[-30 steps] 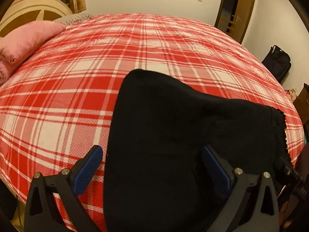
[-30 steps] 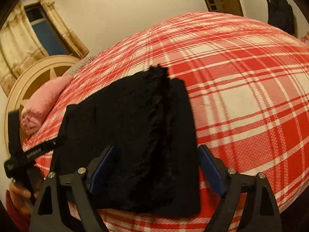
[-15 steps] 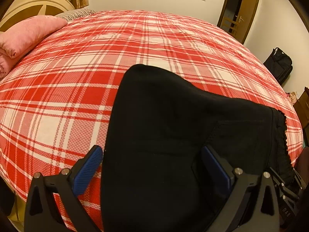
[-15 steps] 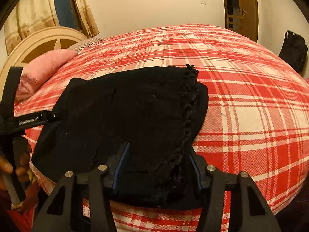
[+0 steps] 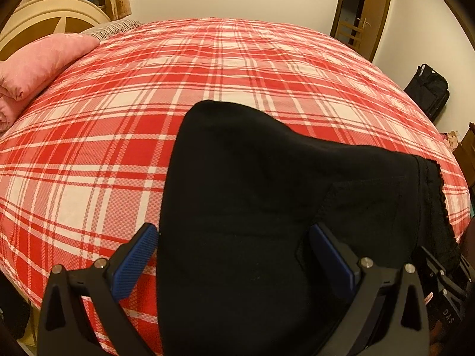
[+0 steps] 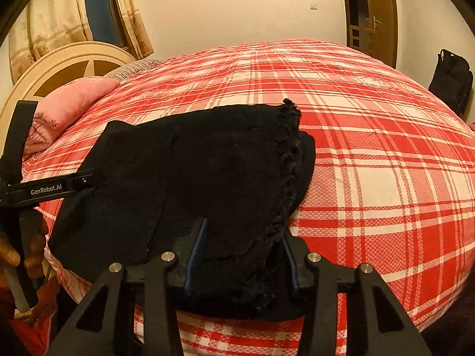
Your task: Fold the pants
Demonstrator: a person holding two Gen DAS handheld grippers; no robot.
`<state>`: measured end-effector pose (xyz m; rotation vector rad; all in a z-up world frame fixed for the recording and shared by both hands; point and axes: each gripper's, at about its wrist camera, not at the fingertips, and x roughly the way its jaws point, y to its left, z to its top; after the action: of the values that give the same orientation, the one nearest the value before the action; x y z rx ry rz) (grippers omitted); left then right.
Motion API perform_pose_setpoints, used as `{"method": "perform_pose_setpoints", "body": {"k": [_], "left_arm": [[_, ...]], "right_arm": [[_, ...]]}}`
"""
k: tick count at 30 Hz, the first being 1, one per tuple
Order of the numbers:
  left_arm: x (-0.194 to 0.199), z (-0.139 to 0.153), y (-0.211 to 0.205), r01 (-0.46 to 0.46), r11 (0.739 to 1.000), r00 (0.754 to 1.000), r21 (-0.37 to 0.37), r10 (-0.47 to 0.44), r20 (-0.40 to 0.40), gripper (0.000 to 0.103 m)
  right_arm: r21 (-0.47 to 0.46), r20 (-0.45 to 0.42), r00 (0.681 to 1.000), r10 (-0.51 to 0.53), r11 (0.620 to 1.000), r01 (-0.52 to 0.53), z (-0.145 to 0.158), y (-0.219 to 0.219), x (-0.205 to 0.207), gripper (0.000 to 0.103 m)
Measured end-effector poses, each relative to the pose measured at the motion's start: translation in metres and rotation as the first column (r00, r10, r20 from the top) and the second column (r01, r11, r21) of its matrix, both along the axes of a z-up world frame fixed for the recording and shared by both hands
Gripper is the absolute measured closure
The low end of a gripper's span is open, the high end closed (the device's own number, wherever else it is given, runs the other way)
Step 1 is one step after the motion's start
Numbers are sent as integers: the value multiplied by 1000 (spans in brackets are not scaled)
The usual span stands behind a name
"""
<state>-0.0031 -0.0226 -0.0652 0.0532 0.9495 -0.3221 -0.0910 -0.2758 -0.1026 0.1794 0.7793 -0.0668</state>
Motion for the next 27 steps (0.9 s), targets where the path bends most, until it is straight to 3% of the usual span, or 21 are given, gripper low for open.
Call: {"method": "perform_pose_setpoints", "body": {"k": [14, 17, 20, 26, 27], "left_arm": [[1, 4, -3, 24, 1000, 1000, 13, -23, -6, 0], [1, 14, 9, 68, 997, 998, -25, -68, 9, 0], [0, 18, 28, 44, 997, 998, -63, -41, 51, 0], [9, -10, 40, 14, 976, 989, -219, -45, -139, 0], [7, -12, 38, 13, 977, 991, -212, -41, -128, 0]], "right_arm": [[33, -4, 1000, 1, 999, -1, -1, -6, 0, 56], [41, -4, 1000, 2, 999, -2, -1, -7, 0, 56], [44, -2, 1000, 3, 999, -3, -2, -7, 0, 56], [49, -4, 1000, 3, 999, -3, -2, -7, 0, 56], [50, -4, 1000, 3, 999, -3, -2, -8, 0, 56]]}}
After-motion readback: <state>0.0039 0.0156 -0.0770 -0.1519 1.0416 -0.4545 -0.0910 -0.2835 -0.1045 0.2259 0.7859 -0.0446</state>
